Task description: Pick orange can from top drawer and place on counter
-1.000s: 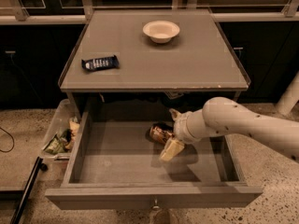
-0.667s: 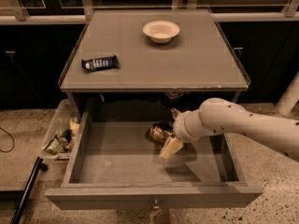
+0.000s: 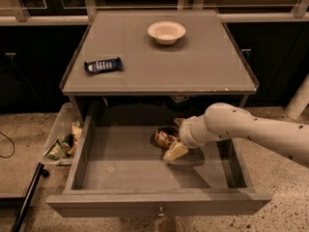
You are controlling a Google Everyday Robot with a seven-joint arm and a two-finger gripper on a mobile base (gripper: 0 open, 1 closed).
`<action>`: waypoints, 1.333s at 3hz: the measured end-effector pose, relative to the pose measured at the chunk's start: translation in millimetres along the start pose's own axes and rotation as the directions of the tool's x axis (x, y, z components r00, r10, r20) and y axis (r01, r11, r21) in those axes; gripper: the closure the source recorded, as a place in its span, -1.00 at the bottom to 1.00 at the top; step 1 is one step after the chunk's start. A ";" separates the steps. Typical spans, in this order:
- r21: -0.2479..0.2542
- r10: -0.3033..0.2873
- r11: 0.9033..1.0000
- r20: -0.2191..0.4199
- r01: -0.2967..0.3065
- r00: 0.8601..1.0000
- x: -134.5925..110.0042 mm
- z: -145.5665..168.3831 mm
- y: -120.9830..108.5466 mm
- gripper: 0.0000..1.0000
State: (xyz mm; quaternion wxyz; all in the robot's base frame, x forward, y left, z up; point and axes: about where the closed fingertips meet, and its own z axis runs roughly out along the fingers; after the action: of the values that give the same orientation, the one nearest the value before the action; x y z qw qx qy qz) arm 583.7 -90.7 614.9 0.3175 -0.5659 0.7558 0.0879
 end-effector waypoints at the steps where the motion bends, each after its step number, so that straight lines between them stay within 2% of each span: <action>1: 0.000 0.000 1.000 0.000 0.000 1.000 0.0 0.0 0.0 -0.18; 3: 0.000 0.000 1.000 0.000 0.000 1.000 0.0 0.0 0.0 0.76; 4: -0.051 0.003 0.999 0.007 -0.003 1.000 1.7 -4.4 15.4 1.00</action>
Offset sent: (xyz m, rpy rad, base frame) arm 0.0000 0.0000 0.0000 0.0000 0.0000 0.0000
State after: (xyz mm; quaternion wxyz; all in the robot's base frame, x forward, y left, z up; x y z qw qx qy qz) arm 567.7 -88.9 613.9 0.3055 -0.5725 0.7529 0.1098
